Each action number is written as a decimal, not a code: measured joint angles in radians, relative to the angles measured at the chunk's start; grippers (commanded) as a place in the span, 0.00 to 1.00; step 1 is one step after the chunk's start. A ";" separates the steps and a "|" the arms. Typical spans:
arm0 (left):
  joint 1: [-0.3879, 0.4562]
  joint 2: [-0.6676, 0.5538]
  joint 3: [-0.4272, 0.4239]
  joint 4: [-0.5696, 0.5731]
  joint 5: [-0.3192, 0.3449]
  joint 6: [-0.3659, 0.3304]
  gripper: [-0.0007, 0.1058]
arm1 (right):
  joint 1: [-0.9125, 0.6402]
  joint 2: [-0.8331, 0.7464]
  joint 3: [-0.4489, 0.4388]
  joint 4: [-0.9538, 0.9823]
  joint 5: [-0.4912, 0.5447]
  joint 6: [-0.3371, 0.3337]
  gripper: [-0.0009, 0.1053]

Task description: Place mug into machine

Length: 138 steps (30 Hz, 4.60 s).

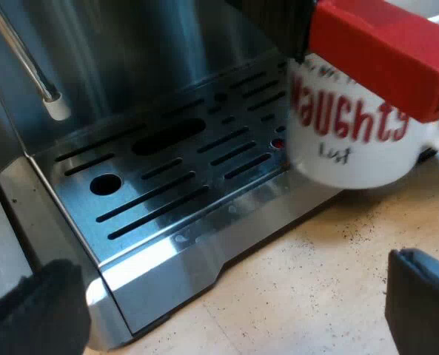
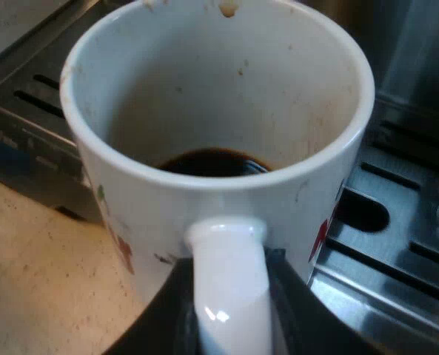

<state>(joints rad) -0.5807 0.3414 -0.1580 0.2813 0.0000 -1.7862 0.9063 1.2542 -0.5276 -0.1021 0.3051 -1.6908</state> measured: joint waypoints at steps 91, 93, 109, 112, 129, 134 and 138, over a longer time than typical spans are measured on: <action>0.000 0.000 0.000 -0.007 0.000 -0.039 0.77 | 0.038 0.406 -0.203 -0.308 0.128 0.030 0.37; 0.000 0.000 0.000 -0.007 0.000 -0.039 0.77 | 0.052 0.377 -0.189 -0.287 0.153 0.030 0.37; 0.000 -0.174 -0.172 0.244 0.000 -0.035 0.77 | 0.186 -0.043 -0.079 0.079 0.275 0.033 0.01; 0.000 -0.234 -0.197 0.252 0.000 -0.035 0.77 | 0.227 -0.116 -0.076 0.085 0.275 0.039 0.01; 0.000 -0.314 -0.346 0.346 0.066 -0.035 0.77 | 0.354 -0.169 -0.196 0.044 0.441 0.045 0.01; 0.000 -0.314 -0.346 0.346 0.085 -0.035 0.77 | 0.354 -0.082 -0.235 0.007 0.446 0.045 0.01; 0.000 -0.314 -0.346 0.346 0.091 -0.035 0.77 | 0.302 0.032 -0.330 -0.010 0.446 0.045 0.01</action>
<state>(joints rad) -0.5807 0.0277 -0.5038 0.6269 0.0909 -1.8214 1.2078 1.2861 -0.8577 -0.1124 0.7511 -1.6453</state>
